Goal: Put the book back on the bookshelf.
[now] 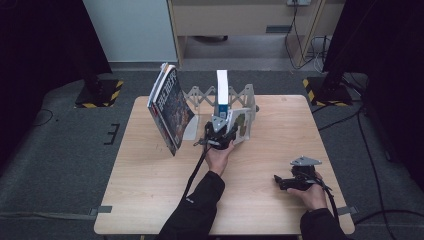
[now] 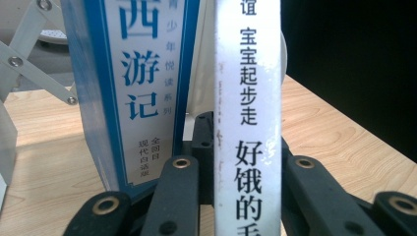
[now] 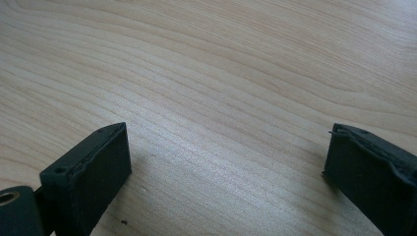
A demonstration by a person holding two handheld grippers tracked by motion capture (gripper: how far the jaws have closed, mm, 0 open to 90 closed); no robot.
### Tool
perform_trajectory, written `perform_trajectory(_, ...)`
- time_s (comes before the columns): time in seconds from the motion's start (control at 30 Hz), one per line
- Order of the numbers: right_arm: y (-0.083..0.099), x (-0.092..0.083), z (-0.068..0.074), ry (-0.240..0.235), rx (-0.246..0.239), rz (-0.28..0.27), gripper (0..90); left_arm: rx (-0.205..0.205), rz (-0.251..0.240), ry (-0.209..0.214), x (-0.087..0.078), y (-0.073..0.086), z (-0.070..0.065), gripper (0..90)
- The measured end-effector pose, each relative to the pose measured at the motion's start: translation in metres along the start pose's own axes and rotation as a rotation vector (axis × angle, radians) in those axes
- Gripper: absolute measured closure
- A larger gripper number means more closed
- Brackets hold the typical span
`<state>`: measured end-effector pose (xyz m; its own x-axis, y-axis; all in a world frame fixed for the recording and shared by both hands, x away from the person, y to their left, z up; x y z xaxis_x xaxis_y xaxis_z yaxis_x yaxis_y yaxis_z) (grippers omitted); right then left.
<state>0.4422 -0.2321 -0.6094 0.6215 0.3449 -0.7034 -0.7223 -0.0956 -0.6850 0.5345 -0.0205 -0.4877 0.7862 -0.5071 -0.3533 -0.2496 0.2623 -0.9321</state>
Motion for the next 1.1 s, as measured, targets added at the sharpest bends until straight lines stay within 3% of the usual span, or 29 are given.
perform_trajectory(0.53, 0.000, 0.000, 0.000, 0.000, -0.002, 0.001, 3.6, 0.018, -0.013, -0.019, 0.007, 0.004, -0.001, 74.0)
perform_trajectory(0.8, 0.000, 0.000, 0.000, -0.001, -0.004, 0.001, 3.6, 0.011, 0.020, -0.002, 0.003, 0.019, -0.006, 73.6)
perform_trajectory(1.1, 0.001, 0.000, 0.001, -0.002, 0.003, 0.005, 3.6, 0.050, 0.068, 0.006, -0.002, 0.040, -0.019, 73.6)
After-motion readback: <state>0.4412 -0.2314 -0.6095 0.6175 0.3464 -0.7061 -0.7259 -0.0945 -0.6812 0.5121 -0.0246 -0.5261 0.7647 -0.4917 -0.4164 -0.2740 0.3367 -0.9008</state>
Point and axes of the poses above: each handheld gripper's, and its own axes: x roughly forward along the jaws, y roughly out of its underside, z roughly to its left, the point moved 10 cm from there along x, roughly forward along the jaws, and after that the axes turned 15 degrees about x, right-handed, at the moved point
